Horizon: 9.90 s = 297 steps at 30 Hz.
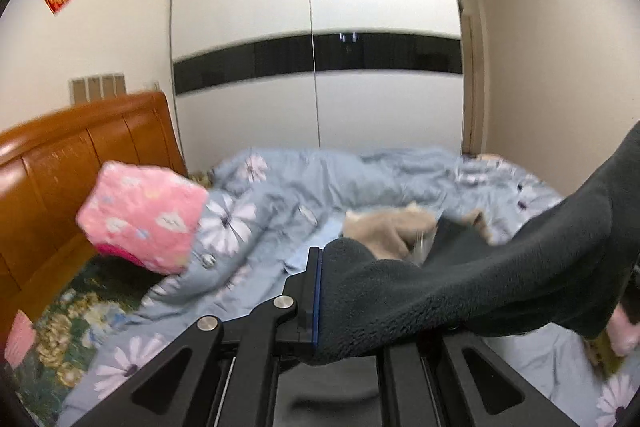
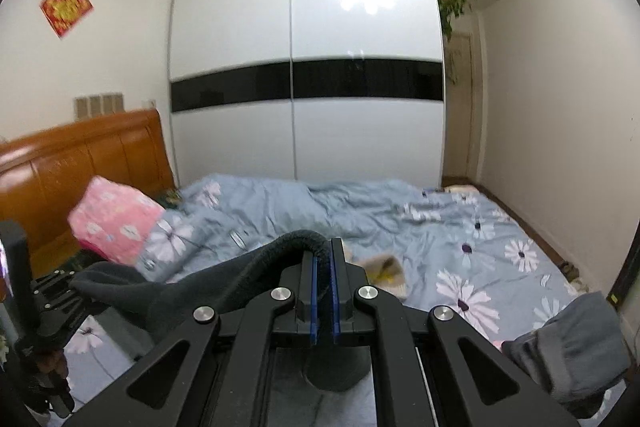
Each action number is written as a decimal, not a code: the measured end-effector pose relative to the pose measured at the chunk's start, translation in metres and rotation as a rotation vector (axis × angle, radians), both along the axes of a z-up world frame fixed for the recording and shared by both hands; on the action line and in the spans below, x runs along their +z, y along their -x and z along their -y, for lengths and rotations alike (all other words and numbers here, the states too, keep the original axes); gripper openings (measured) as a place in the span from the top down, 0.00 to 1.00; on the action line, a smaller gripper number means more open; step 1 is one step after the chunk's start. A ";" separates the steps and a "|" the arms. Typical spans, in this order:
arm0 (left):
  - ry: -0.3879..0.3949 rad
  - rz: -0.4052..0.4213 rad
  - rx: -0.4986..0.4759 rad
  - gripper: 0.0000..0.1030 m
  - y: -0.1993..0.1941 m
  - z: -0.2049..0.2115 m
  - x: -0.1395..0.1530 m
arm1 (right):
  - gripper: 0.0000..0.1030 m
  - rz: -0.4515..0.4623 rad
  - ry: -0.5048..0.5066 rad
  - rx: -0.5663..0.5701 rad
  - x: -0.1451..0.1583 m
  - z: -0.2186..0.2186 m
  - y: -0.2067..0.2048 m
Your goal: Fold clothes
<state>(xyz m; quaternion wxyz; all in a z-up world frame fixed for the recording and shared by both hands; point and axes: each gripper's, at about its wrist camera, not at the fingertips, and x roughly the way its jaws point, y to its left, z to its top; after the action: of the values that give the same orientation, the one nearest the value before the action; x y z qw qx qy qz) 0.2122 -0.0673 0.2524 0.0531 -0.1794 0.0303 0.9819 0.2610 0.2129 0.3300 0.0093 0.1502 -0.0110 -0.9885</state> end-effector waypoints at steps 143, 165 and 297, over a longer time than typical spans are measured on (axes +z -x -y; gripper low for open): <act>-0.258 0.742 0.093 0.55 0.195 0.182 -0.272 | 0.52 0.668 0.045 -0.005 -0.304 -0.067 0.257; -0.045 0.688 0.314 0.90 0.154 0.242 -0.244 | 0.51 0.824 0.152 -0.098 -0.320 -0.077 0.099; -0.163 0.858 0.010 0.65 0.075 0.113 -0.295 | 0.51 0.905 0.103 -0.052 -0.358 0.013 0.023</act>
<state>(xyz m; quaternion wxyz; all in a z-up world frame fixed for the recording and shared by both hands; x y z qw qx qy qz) 0.1376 -0.1802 -0.0430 0.0703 -0.5665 -0.0728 0.8178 0.2385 0.1998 -0.0278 -0.0140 0.5661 -0.0667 -0.8215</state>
